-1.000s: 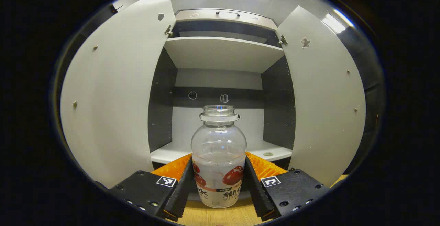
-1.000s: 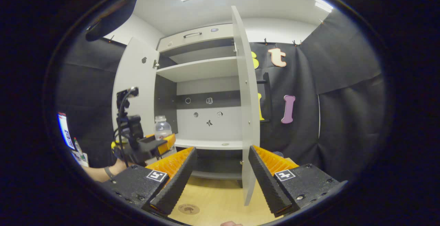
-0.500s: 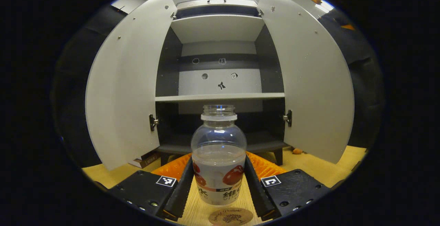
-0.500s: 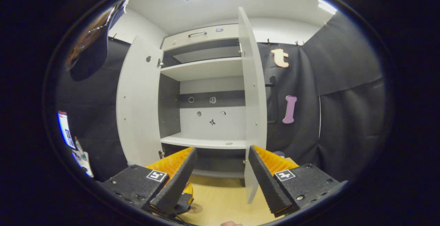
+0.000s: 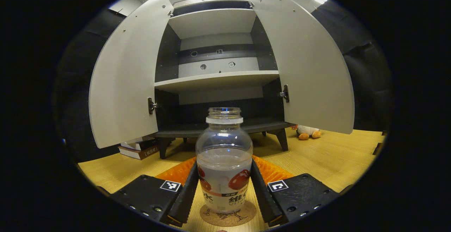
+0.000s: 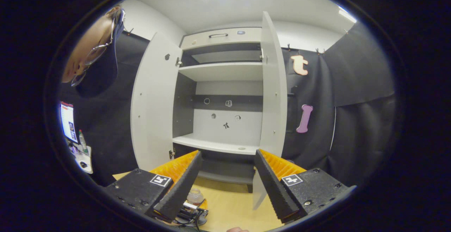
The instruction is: Grasp the bottle in the cabinet with the left hand and place it on the coaster, then close the right door with the right hand and the left door with the left hand.
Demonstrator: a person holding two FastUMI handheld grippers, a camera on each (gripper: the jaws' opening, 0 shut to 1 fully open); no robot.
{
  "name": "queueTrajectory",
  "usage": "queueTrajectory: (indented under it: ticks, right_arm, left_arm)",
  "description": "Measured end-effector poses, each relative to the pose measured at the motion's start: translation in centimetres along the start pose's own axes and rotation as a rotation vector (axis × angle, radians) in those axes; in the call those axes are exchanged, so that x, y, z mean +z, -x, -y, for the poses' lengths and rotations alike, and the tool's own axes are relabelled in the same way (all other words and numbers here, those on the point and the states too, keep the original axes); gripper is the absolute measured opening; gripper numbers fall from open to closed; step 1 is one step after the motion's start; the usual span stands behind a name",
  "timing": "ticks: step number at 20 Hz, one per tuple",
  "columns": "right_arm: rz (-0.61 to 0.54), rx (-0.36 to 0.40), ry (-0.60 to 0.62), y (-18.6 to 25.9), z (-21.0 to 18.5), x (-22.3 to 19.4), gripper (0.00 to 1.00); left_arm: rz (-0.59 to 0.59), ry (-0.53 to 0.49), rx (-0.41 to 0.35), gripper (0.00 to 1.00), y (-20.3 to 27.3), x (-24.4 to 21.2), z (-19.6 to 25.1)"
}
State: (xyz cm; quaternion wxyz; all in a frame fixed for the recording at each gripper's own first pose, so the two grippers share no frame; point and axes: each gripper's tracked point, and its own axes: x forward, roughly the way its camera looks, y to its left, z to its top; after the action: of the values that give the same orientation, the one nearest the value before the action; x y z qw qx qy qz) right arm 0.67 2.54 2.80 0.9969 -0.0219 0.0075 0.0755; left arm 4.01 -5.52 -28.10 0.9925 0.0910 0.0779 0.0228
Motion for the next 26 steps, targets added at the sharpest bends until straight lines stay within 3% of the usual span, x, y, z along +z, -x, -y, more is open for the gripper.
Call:
queueTrajectory:
  ticks: [11,14,15,16,18,22,26]
  right_arm:
    - [-0.034,0.015,0.004,-0.3,-0.1,-1.1,0.99]
    - [-0.032,0.01,-0.001,-0.2,0.2,-1.1,0.99]
    - [-0.029,0.009,-0.003,-0.2,0.3,-1.0,0.99]
    - [-0.028,0.007,-0.004,-0.1,0.4,-1.1,0.98]
    - [-0.03,0.004,-0.008,0.1,0.6,-1.3,0.99]
    - [-0.02,-0.006,-0.032,0.7,1.3,-1.5,0.99]
    - [-0.039,-0.028,-0.046,1.2,2.7,-2.2,0.98]
  left_arm:
    - [-0.029,0.058,-0.016,0.76,1.6,-0.6,0.3]
    - [-0.046,0.056,-0.014,0.83,2.0,-0.9,-0.2]
    - [-0.047,0.062,-0.021,0.93,2.2,-0.8,-0.2]
    - [-0.051,0.066,-0.021,0.96,2.3,-0.7,-0.4]
    - [-0.057,0.084,-0.035,0.96,2.7,-0.4,-0.5]
    - [-0.05,0.123,-0.038,0.96,4.2,2.3,-1.5]
    - [-0.043,0.135,-0.086,0.95,5.6,7.3,-1.8]
